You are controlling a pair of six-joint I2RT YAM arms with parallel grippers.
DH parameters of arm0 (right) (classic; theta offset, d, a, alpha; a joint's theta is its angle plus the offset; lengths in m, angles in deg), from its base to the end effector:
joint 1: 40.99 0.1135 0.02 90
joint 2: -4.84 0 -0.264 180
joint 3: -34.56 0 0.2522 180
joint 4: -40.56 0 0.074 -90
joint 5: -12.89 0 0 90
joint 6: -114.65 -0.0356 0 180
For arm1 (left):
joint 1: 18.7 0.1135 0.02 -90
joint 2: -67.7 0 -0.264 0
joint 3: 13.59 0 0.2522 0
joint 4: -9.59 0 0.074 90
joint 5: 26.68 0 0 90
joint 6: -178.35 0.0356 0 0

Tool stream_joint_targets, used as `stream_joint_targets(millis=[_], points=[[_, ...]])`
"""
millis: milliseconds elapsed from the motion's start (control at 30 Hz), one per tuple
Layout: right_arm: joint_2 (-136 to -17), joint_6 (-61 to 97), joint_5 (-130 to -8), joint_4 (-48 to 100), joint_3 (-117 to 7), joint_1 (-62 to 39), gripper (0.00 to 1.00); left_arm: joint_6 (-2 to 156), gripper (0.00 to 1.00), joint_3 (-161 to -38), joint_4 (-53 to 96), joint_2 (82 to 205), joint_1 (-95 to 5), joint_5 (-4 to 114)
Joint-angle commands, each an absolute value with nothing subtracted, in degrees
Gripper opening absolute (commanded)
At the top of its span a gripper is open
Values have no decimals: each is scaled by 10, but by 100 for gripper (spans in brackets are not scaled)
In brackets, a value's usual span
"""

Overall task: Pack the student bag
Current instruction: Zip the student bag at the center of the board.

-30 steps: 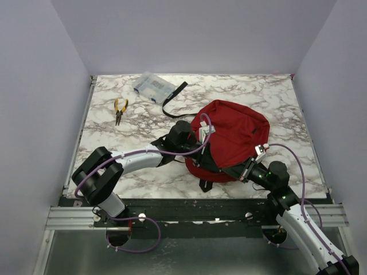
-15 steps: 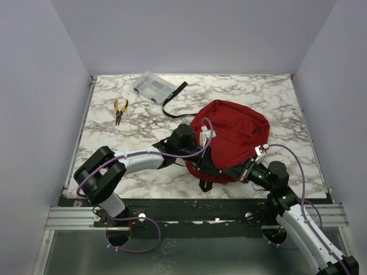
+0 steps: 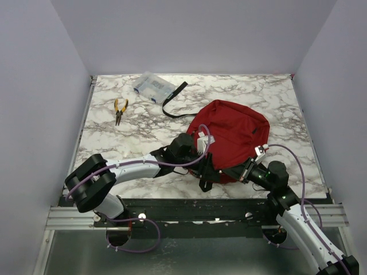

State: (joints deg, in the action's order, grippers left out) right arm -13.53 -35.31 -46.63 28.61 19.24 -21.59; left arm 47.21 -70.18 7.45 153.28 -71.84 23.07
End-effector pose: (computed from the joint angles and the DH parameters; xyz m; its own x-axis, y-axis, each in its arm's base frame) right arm 0.1095 0.0577 0.1562 -0.7701 0.5198 -0.3699 -0.1633 0.3999 0.9019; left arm 0.1679 -0.2622 0.2088 -0.8333 0.2744 -0.4799 0.5421 0.2352 -0.8067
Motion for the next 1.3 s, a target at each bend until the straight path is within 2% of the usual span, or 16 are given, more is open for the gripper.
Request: stream_joint_targets(millis=[0,233,467,533,633,900,1100,1167,1267], points=[[-129,-356,-485,276,188,-218,1,414,44,-702,92,1517,-752,334],[-137,-353,-483,284,183,-218,1,407,40,-744,122,1557,-771,358],[-121,-360,-484,279,182,-218,1,427,31,-776,158,1574,-773,391],[-124,-355,-485,277,179,-218,1,433,24,-778,172,1574,-773,406],[-134,-337,-501,241,164,-218,1,456,0,-788,222,1565,-771,436],[-99,-334,-667,38,104,-218,1,532,0,-726,317,1485,-719,544],[-93,-349,-817,-78,32,-218,0,565,0,-692,318,1435,-670,542],[-114,-359,-873,-111,1,-218,1,573,0,-704,317,1440,-668,517],[-155,-370,-877,-133,-30,-218,1,572,0,-726,293,1463,-671,441]])
